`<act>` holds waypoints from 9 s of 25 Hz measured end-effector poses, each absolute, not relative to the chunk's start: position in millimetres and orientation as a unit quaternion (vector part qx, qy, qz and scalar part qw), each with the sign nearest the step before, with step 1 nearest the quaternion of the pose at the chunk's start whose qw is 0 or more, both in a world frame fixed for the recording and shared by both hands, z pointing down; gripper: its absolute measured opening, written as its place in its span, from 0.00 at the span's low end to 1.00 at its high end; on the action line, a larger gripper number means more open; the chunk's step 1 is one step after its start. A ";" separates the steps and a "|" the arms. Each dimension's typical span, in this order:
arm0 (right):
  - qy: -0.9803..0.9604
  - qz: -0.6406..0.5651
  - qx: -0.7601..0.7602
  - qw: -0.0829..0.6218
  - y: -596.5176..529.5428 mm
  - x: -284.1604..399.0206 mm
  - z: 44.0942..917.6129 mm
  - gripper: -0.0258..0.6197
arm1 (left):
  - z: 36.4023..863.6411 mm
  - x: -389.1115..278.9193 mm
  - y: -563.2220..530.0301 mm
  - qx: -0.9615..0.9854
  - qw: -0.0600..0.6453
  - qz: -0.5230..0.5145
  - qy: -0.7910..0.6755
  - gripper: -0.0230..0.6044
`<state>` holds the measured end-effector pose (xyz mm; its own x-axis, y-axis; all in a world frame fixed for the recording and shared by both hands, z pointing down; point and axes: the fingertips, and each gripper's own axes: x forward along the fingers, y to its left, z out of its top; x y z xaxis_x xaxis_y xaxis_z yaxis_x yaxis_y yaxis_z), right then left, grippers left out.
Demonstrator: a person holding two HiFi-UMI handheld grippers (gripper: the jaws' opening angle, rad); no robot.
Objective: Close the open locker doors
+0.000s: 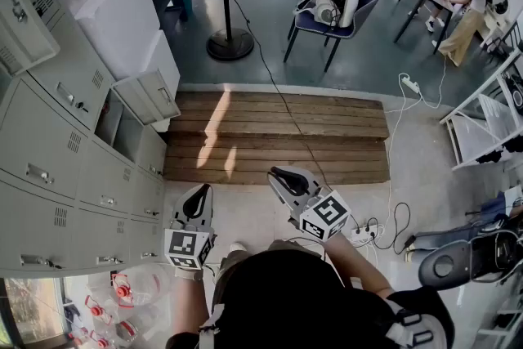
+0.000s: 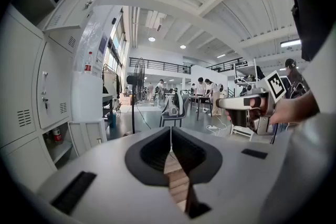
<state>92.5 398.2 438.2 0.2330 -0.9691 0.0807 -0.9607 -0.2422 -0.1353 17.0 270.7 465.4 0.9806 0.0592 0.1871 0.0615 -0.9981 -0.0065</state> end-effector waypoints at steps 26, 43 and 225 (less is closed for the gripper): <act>0.577 -0.100 -0.809 0.051 275.0 108.3 458.9 0.12 | 496.8 21.0 139.4 -0.992 -0.012 -0.113 -0.048 0.05; 0.619 -0.080 -0.778 0.068 203.0 300.0 444.3 0.12 | 461.9 203.9 72.6 -0.994 0.027 -0.109 0.003 0.05; 0.949 0.124 -0.207 0.205 -237.8 -227.9 132.8 0.20 | 413.0 -354.5 -135.8 -0.751 -0.011 -0.045 0.659 0.05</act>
<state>-227.9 -237.8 132.8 -0.8302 -0.3424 -0.4398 -0.4441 0.8832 0.1507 -354.5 -135.8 413.0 0.1279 -0.9884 0.0824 -0.9904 -0.1317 -0.0418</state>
